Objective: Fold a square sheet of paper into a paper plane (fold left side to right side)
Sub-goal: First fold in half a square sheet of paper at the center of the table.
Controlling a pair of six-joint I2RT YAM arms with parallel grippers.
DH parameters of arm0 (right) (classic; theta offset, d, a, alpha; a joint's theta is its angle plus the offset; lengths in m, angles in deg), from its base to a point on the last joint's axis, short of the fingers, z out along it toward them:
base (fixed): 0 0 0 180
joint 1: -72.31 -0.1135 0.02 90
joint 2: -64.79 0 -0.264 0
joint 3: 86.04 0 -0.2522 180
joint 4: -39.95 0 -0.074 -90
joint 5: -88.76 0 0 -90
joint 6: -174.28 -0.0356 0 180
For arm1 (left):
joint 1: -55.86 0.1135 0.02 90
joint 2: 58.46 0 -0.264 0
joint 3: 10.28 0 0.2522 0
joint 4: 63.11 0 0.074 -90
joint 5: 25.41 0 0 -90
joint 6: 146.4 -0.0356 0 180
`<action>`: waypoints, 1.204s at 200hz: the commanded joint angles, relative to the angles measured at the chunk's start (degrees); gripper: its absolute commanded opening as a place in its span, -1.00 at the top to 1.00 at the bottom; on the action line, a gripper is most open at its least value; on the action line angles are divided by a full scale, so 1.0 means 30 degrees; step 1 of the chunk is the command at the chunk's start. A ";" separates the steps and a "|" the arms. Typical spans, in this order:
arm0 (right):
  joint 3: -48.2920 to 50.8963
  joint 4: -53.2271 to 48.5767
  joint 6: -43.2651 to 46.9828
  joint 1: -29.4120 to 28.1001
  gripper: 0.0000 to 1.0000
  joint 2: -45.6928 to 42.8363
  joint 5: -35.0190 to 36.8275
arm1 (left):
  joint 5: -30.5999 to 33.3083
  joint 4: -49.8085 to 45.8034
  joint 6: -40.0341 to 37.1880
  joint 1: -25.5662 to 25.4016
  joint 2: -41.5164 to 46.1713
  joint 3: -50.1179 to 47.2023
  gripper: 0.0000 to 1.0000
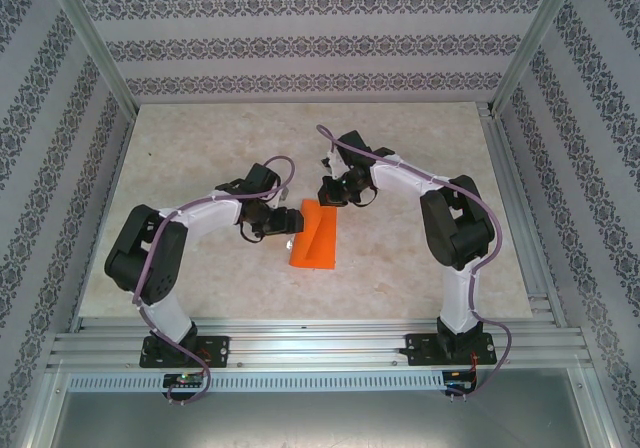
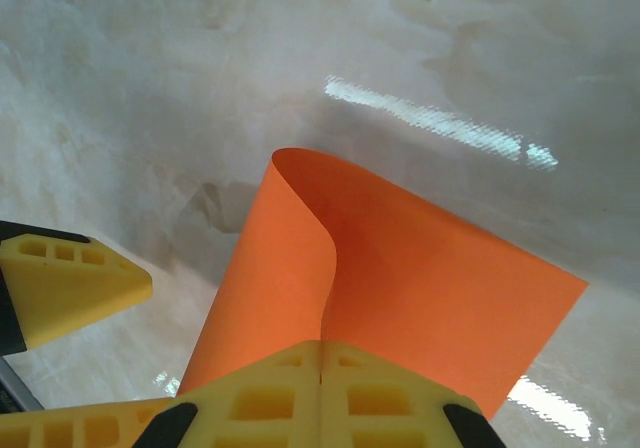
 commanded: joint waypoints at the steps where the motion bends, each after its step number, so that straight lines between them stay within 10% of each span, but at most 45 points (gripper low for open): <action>1: -0.0516 -0.0204 0.0773 0.0183 1.00 0.0195 0.0496 | 0.0403 -0.0085 0.0300 -0.0509 -0.0481 0.0825 -0.47; 241: -0.1107 -0.0667 0.1217 0.0650 1.00 0.1561 0.1280 | 0.2220 -0.1012 0.1203 -0.3467 -0.2919 0.2771 -0.46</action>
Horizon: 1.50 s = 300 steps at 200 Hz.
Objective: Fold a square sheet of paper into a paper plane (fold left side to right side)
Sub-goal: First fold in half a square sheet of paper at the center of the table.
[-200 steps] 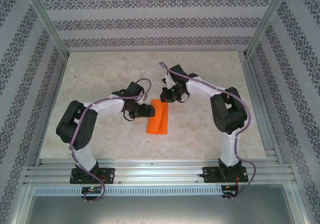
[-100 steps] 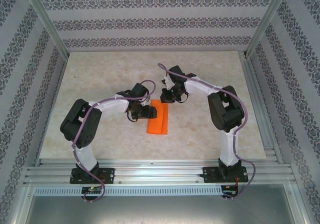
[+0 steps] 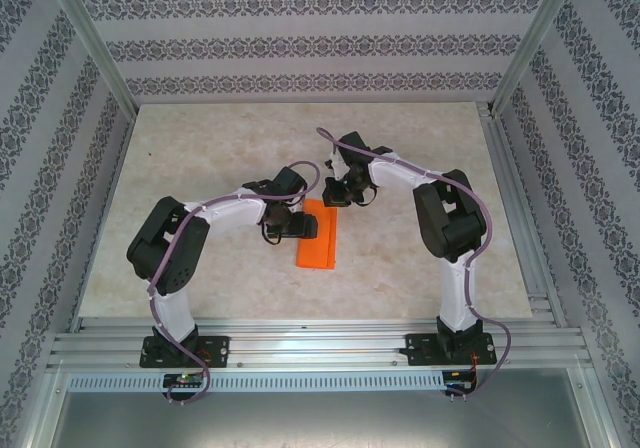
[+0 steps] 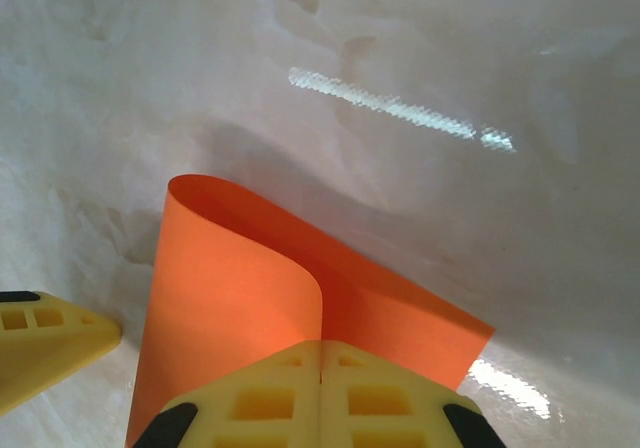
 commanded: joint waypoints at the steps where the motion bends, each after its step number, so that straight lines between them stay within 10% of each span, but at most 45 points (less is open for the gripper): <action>1: -0.0271 -0.0114 0.0496 0.0242 1.00 0.0017 0.0417 | -0.0839 0.0428 0.0340 -0.0964 -0.0729 0.0404 -0.46; 218: 0.0196 -0.0143 0.0770 0.0594 1.00 -0.0185 -0.0086 | -0.0025 -0.0209 0.0834 -0.0821 0.3202 0.0070 -0.53; 300: 0.0369 -0.0055 0.0755 0.0594 0.99 -0.0100 -0.0231 | -0.0771 0.0907 0.0990 0.0255 0.1391 -0.0107 -0.22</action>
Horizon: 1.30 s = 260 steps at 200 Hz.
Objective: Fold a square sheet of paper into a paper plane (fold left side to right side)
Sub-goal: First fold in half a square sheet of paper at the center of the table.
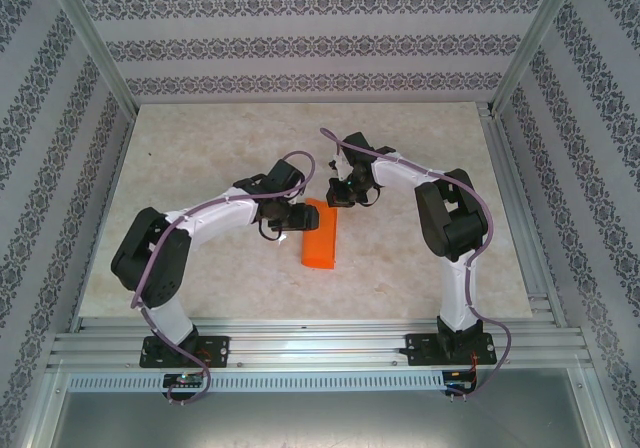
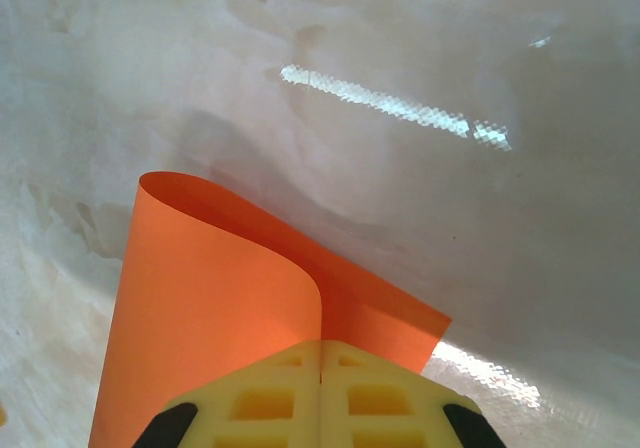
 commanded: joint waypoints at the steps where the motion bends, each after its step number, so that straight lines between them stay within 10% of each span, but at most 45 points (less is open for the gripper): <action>1: 0.0116 0.0083 0.0349 0.0222 0.99 -0.0115 -0.0224 | -0.0407 0.0871 0.0217 0.0245 -0.0664 -0.0169 -0.22; 125: -0.0088 -0.0004 0.0315 0.0281 0.85 0.0055 -0.0268 | -0.2116 0.2826 0.0803 0.0113 -0.2499 -0.0942 0.02; 260: 0.3487 0.2094 -0.1208 0.1836 0.27 -0.4594 0.0544 | -0.1314 0.1512 0.0597 -0.0663 -0.2862 0.0028 0.07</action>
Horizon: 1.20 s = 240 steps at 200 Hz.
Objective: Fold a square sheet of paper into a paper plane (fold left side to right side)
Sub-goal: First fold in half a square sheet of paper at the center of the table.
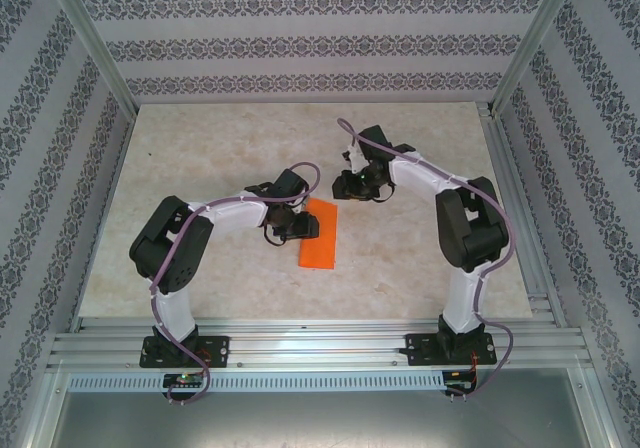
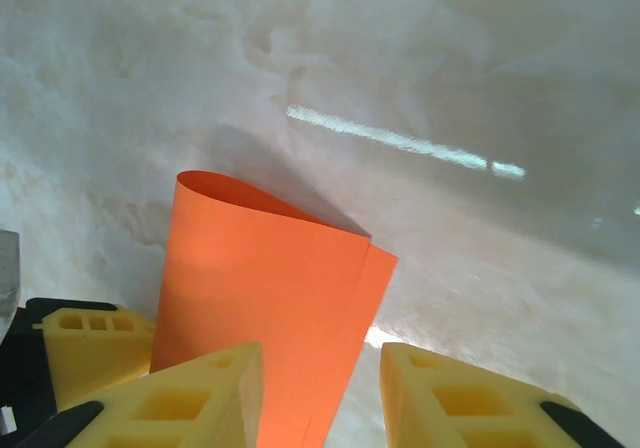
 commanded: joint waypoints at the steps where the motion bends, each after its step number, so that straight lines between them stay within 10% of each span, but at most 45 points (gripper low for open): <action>1: 0.1680 0.1546 -0.0921 0.0553 0.27 -0.1550 0.0541 | 0.0055 -0.0442 0.0008 -0.0567 -0.0625 0.0631 0.07; 240: 0.5867 0.4613 -0.3227 0.0531 0.28 -0.3068 -0.0764 | 0.1313 -0.1382 -0.0182 -0.0878 -0.1023 0.1121 0.06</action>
